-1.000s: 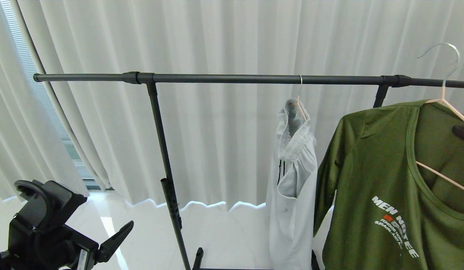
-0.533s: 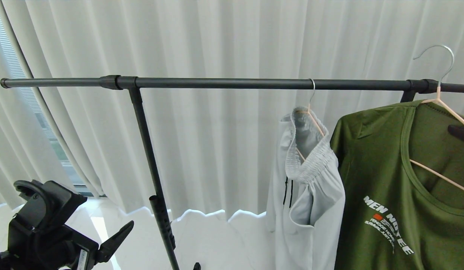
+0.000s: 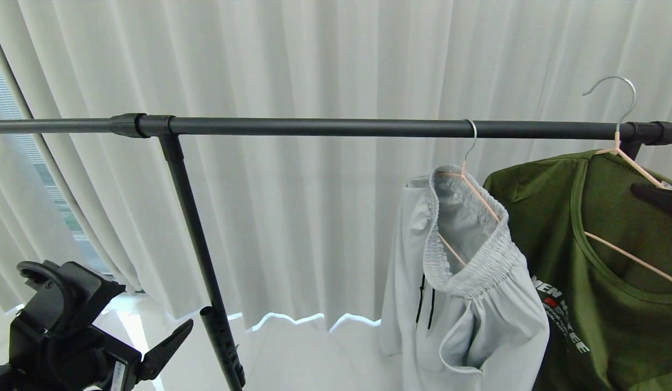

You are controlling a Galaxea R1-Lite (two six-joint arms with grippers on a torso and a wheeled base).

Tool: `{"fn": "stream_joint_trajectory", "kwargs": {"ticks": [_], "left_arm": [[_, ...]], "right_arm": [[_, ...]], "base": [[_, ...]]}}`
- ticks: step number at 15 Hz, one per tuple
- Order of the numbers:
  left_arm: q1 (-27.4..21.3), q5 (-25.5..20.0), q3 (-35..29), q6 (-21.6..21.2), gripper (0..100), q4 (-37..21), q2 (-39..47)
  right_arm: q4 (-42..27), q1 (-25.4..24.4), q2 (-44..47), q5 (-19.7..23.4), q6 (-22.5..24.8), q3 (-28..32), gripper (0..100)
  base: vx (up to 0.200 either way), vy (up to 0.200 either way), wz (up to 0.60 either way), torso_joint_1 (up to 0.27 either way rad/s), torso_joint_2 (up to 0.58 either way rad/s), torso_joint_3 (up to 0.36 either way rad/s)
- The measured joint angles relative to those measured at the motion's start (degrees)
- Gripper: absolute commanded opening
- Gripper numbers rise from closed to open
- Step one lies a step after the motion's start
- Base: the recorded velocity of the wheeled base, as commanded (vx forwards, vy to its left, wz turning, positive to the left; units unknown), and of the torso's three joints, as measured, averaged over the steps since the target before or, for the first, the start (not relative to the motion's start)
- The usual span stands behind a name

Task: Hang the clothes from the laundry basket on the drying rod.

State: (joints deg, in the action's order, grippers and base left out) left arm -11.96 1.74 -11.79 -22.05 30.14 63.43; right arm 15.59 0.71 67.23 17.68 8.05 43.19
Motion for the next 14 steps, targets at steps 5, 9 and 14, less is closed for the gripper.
{"fn": "stream_joint_trajectory", "kwargs": {"ticks": [5,9,14], "left_arm": [[-0.1,0.0,-0.1,0.0,100,0.0,0.0],[-1.7,0.0,0.5,0.0,100,0.0,-0.5],[-2.5,0.0,0.5,0.0,100,0.0,-0.7]], "right_arm": [[4.0,0.1,5.9,-0.2,0.1,-0.1,0],[5.0,0.1,9.4,-0.2,0.1,-0.8,0],[5.1,0.0,10.1,-0.3,0.0,-1.0,0]], "base": [[0.000,0.000,0.00,0.000,0.00,0.000],[0.000,0.000,0.00,0.000,0.00,0.000],[0.000,0.000,0.00,0.000,0.00,0.000]]}}
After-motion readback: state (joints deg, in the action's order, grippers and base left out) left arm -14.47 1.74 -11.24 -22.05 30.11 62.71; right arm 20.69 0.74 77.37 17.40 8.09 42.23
